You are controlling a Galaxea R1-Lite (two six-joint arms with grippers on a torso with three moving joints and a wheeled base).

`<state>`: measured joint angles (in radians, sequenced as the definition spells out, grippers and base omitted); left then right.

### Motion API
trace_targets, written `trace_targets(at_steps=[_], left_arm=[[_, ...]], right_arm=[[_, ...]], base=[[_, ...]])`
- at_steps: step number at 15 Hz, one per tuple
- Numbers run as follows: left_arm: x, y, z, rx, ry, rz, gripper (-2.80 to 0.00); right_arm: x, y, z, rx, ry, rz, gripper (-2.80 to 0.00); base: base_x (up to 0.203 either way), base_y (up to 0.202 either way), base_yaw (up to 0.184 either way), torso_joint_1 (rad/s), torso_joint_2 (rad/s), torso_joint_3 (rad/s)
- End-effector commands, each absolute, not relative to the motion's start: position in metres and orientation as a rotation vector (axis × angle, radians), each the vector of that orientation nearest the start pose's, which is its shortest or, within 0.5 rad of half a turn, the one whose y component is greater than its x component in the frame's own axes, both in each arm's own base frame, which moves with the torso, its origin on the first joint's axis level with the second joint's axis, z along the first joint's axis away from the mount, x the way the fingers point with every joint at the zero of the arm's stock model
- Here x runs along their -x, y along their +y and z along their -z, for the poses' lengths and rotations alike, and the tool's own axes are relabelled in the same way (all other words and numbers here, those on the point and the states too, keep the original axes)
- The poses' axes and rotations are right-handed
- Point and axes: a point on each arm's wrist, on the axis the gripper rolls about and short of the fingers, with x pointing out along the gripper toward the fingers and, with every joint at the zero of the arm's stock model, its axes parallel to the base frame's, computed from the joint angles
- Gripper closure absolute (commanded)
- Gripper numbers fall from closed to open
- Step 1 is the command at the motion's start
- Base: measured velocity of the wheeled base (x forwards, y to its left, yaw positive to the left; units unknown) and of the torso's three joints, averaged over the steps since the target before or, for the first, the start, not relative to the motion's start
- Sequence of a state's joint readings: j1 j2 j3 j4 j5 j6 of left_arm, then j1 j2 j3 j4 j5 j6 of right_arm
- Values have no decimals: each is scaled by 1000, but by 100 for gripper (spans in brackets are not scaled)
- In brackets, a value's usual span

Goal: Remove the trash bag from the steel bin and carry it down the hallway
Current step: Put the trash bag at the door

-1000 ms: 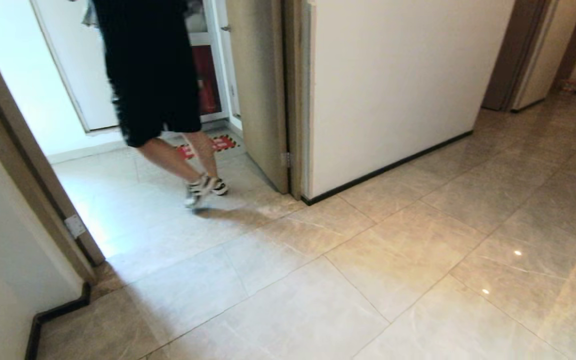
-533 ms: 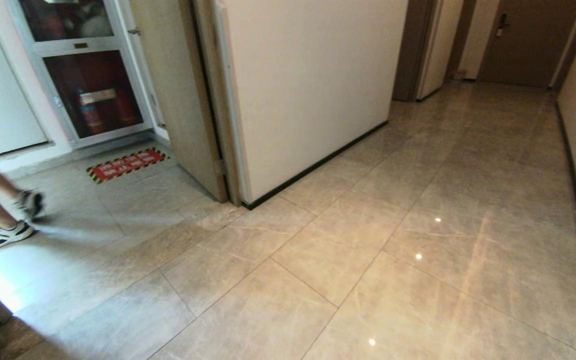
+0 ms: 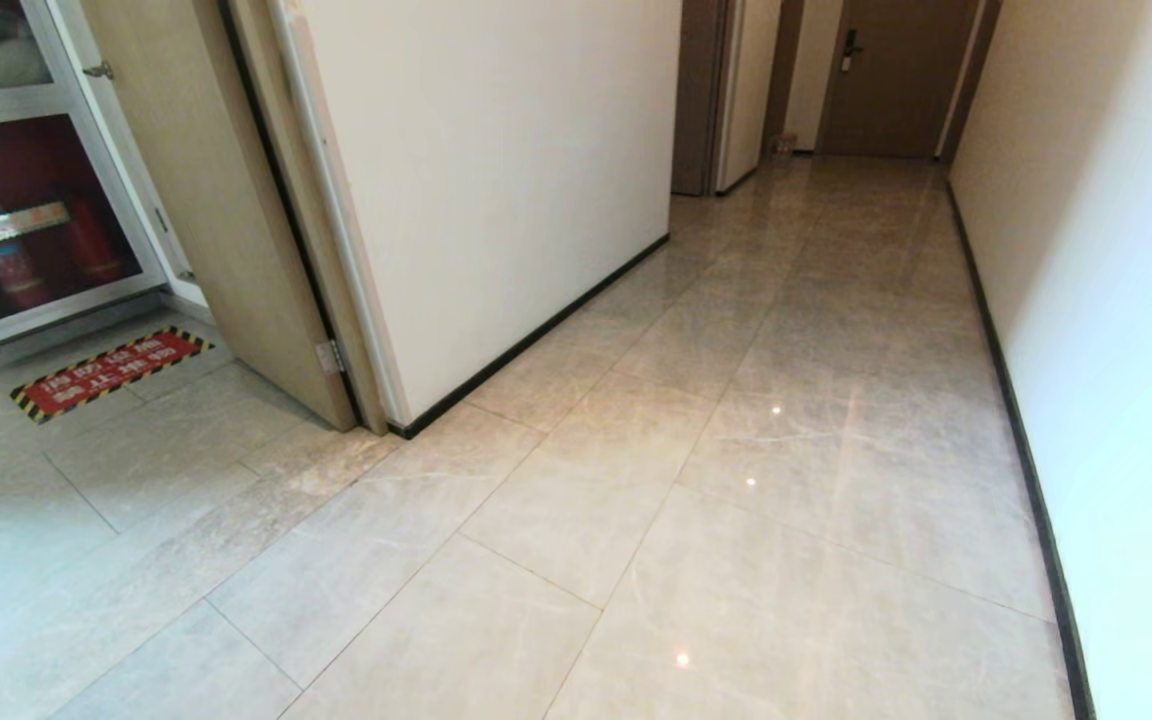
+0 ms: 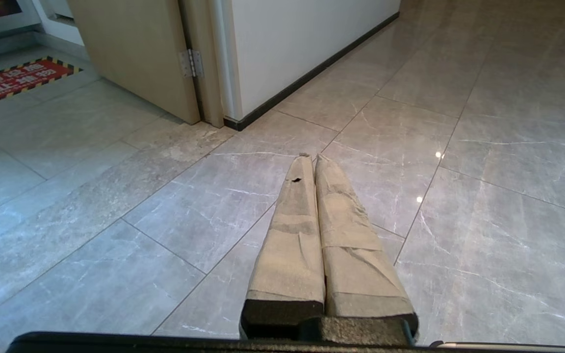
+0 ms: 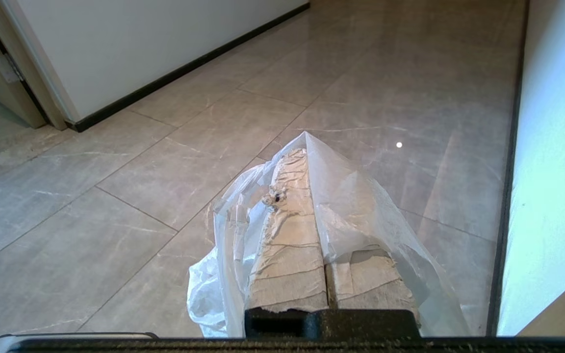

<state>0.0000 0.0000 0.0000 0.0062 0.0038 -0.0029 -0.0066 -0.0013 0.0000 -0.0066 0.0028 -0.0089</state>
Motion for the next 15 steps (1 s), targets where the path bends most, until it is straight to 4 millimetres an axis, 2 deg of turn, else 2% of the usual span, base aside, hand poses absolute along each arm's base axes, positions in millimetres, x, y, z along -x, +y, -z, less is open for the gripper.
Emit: trace_targets(at_steps=[1, 15], left_arm=[[23, 0, -75, 3, 6, -5, 0], [23, 0, -75, 5, 6, -3, 0]], right_arm=[[23, 0, -76, 9, -9, 5, 0], [23, 0, -76, 8, -8, 5, 0]], base=[[0, 0, 0, 0, 0, 0], [0, 0, 0, 2, 3, -176]])
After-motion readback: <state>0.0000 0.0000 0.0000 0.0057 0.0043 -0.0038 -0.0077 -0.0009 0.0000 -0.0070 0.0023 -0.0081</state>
